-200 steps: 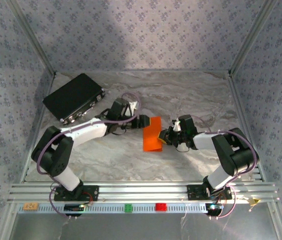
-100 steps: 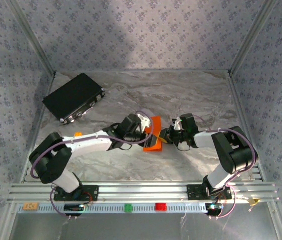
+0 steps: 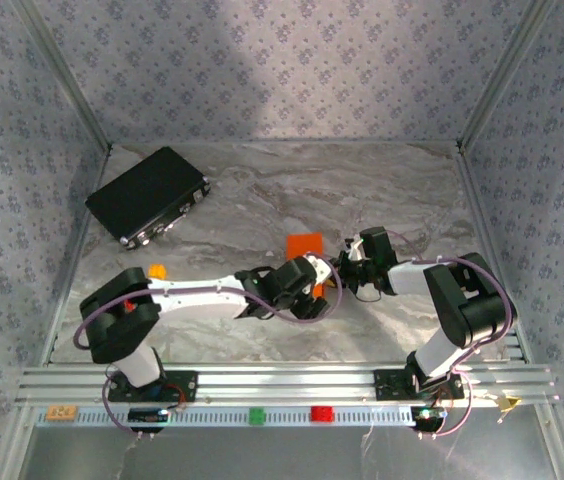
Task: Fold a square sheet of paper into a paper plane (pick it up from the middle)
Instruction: Fold the triangle a second time at the center of the table.
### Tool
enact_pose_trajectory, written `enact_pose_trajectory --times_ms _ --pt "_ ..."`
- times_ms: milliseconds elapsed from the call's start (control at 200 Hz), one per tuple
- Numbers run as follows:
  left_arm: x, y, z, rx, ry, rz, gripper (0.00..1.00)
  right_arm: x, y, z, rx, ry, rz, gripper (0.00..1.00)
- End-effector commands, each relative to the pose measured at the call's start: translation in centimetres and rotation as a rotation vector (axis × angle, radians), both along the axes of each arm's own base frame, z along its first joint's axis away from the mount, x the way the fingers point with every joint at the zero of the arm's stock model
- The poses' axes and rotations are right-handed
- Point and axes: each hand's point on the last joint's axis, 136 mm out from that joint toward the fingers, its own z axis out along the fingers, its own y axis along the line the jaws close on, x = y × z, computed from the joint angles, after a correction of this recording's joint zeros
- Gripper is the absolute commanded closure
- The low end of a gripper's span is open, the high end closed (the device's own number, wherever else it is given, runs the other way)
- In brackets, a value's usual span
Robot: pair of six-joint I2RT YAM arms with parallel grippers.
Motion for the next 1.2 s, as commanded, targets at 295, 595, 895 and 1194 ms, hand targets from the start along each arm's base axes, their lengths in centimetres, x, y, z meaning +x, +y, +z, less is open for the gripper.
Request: enact_pose_trajectory --times_ms 295,595,895,1194 --pt "0.7 -0.6 -1.8 0.204 -0.165 -0.026 0.17 0.7 0.0 0.8 0.009 0.008 -0.02 0.92" --pt "1.3 -0.6 -1.6 0.23 -0.213 -0.004 0.37 0.7 -0.2 0.7 0.004 0.012 -0.024 0.92" --pt "1.3 -0.4 -1.1 0.21 -0.221 -0.002 0.72 0.6 -0.5 0.9 0.002 0.007 -0.032 0.88" --pt "0.8 -1.1 -0.3 0.089 -0.104 -0.005 1.0 0.5 -2.9 0.7 -0.04 0.009 -0.106 0.76"
